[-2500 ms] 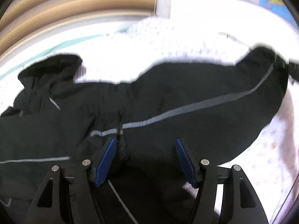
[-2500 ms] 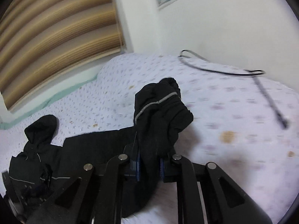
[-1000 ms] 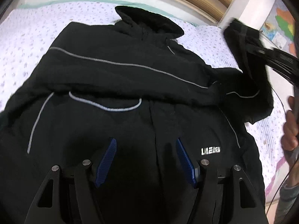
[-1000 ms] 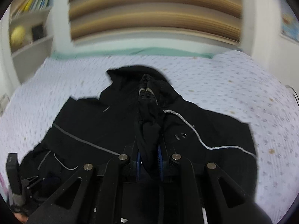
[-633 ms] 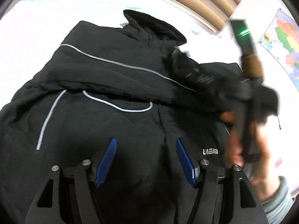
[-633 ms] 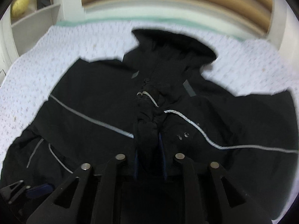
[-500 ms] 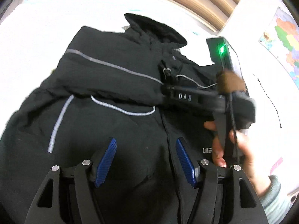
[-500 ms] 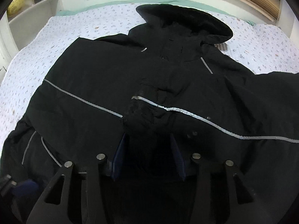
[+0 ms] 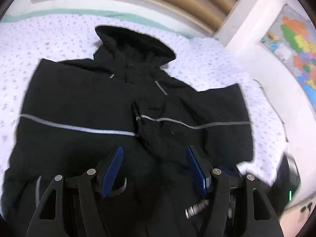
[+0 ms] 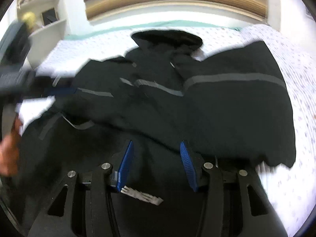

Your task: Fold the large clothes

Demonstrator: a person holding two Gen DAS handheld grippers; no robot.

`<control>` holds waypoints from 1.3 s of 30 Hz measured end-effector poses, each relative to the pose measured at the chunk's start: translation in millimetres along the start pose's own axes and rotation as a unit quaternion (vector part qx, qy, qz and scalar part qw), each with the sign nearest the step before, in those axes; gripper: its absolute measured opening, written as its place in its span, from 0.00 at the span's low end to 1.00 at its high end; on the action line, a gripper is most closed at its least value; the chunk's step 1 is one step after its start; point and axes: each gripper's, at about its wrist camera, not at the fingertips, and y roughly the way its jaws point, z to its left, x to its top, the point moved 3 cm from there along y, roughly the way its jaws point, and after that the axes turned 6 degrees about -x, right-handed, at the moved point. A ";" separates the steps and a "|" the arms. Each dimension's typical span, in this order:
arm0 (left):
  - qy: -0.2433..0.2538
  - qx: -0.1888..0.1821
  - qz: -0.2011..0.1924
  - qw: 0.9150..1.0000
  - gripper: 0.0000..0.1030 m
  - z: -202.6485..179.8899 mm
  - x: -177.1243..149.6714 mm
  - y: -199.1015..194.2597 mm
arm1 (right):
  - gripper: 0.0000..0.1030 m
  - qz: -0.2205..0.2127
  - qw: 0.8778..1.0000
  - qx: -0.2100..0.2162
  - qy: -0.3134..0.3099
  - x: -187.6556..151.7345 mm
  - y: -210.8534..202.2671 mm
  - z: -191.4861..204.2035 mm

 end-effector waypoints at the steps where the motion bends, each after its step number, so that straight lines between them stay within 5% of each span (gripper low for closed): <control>1: -0.006 -0.004 0.007 1.000 0.65 1.2 1.1 8.3 | 0.51 0.006 1.000 0.005 0.003 -2.9 4.2 -1.7; 7: -0.023 -0.016 0.042 0.999 0.65 6.8 5.4 64.4 | 0.51 -0.002 1.000 0.015 0.001 -2.4 5.6 -3.0; 9: -0.016 -0.024 0.041 0.999 0.49 0.7 6.5 71.9 | 0.51 -0.010 1.000 0.009 -0.006 -1.7 0.1 -0.9; 10: -0.012 -0.015 0.041 0.999 0.25 -1.8 7.3 73.9 | 0.51 -0.016 1.000 0.006 -0.011 -0.5 -4.7 1.1; 11: -0.006 -0.009 0.040 0.999 0.19 -2.6 8.2 74.3 | 0.51 -0.021 1.000 0.004 -0.015 1.0 -9.6 3.0; 17: 0.031 0.013 -0.045 0.998 0.18 -5.2 25.7 -0.9 | 0.60 -0.067 0.997 -0.010 -0.045 27.1 -62.6 11.2; 24: 0.012 0.071 -0.096 0.993 0.18 62.5 24.8 -98.9 | 0.67 -0.070 0.997 -0.028 -0.013 75.9 -60.2 -10.2; 29: -0.052 0.111 -0.044 0.992 0.19 135.6 -10.2 -91.1 | 0.68 0.012 0.997 -0.054 0.055 84.6 15.9 -34.1; 31: -0.081 0.083 -0.026 0.993 0.20 157.0 -25.0 -75.3 | 0.67 0.075 0.993 -0.060 0.074 72.7 58.0 -41.8; 36: -0.078 0.057 -0.066 0.993 0.24 150.8 -25.7 -101.7 | 0.68 0.109 0.989 -0.093 0.041 70.5 79.4 -35.1; 39: -0.043 0.109 -0.115 0.986 0.37 126.3 -15.7 -128.4 | 0.68 0.115 0.987 -0.089 0.064 83.0 69.7 -37.2</control>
